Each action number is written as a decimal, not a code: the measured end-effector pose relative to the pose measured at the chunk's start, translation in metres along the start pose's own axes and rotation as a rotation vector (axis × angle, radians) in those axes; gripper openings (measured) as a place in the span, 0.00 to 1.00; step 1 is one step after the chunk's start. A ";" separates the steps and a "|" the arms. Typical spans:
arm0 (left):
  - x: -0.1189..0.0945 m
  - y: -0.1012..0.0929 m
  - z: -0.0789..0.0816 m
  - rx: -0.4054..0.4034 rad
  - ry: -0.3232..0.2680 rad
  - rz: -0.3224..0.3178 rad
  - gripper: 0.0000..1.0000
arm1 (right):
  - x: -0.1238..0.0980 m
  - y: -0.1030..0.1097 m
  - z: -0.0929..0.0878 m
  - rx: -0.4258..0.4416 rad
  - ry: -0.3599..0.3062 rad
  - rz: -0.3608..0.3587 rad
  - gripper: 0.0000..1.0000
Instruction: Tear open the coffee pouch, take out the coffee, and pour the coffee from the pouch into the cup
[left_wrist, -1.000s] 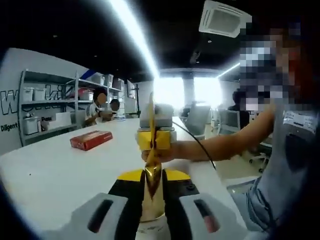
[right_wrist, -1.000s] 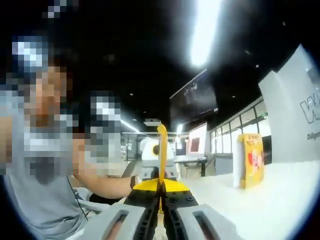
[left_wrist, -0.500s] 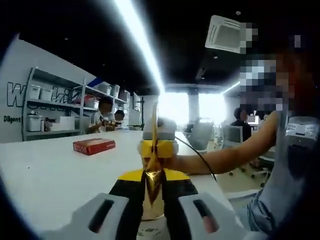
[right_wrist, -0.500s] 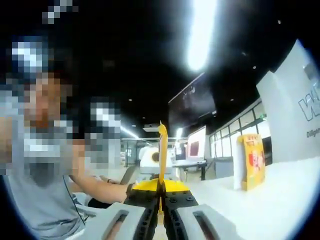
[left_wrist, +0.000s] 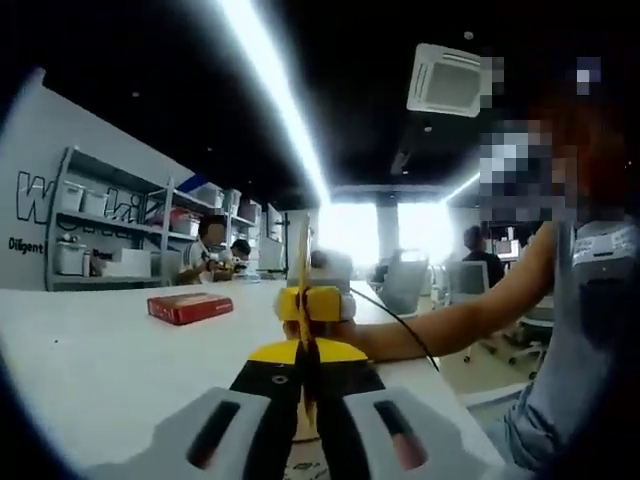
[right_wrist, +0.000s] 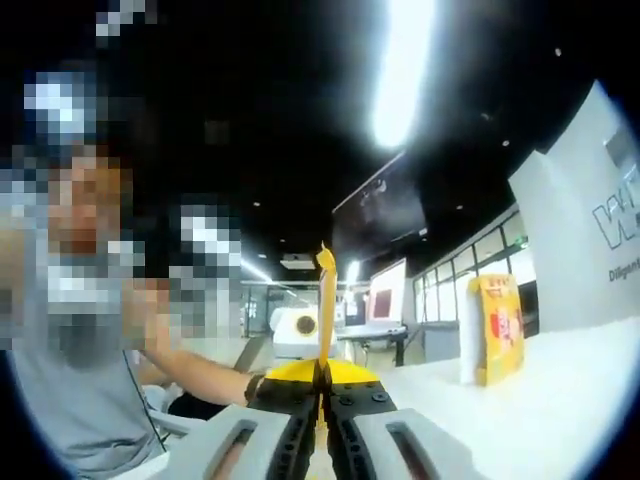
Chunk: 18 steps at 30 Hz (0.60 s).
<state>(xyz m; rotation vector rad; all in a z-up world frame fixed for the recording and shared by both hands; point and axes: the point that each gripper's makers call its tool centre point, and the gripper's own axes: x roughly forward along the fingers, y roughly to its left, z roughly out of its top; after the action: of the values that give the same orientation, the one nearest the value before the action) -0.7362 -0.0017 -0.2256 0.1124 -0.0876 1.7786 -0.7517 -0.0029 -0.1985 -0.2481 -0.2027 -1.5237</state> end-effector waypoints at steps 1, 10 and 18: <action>0.000 0.001 0.000 -0.002 -0.006 0.004 0.06 | 0.000 -0.001 -0.001 -0.003 -0.003 -0.004 0.03; 0.000 0.009 -0.002 0.040 -0.008 0.031 0.04 | -0.002 -0.012 -0.002 -0.052 -0.022 -0.041 0.09; 0.000 0.007 0.003 0.017 -0.035 0.014 0.05 | 0.002 -0.008 -0.005 -0.019 -0.032 -0.020 0.07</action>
<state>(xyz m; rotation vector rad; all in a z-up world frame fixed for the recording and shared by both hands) -0.7433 -0.0034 -0.2228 0.1559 -0.0987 1.7921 -0.7600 -0.0062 -0.2024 -0.2862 -0.2165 -1.5427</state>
